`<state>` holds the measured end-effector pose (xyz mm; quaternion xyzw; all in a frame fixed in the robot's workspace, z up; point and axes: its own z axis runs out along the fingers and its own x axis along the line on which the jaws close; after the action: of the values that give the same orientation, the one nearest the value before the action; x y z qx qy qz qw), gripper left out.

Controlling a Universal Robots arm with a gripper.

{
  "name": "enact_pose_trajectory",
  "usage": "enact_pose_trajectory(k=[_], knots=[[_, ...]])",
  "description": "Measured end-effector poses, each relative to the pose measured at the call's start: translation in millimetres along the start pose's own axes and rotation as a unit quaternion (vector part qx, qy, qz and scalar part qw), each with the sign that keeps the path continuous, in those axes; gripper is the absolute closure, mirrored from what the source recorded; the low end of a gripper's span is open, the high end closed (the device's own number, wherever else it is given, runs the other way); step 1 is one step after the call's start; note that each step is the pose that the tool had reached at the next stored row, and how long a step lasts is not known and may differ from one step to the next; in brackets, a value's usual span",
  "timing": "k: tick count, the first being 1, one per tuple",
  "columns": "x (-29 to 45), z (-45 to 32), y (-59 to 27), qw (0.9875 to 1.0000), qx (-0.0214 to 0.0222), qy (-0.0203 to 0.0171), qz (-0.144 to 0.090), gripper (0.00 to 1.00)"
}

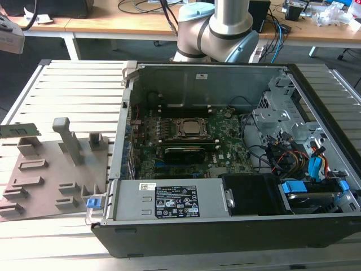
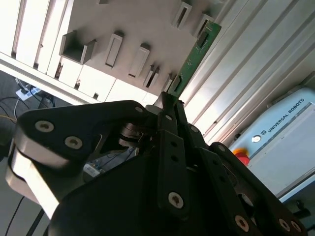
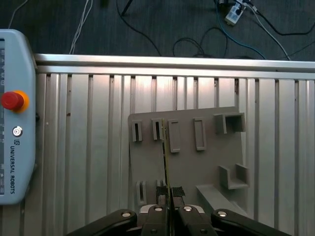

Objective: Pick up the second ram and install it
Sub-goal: 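Pick up the second ram and move it above second insertion slot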

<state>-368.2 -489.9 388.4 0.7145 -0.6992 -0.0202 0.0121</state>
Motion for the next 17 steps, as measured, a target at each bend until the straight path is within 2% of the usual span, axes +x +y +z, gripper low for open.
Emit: enact_pose_trajectory(k=[5,7,14,17], knots=[[-0.3,-14.2,0.7,1.0,0.0,0.0,0.0,0.86],[-0.3,-17.4,0.8,1.0,0.0,0.0,0.0,0.86],[-0.3,-18.7,0.9,1.0,0.0,-0.0001,0.0,0.86],[-0.2,-18.9,-3.8,1.0,0.0,0.0,0.0,0.86]])
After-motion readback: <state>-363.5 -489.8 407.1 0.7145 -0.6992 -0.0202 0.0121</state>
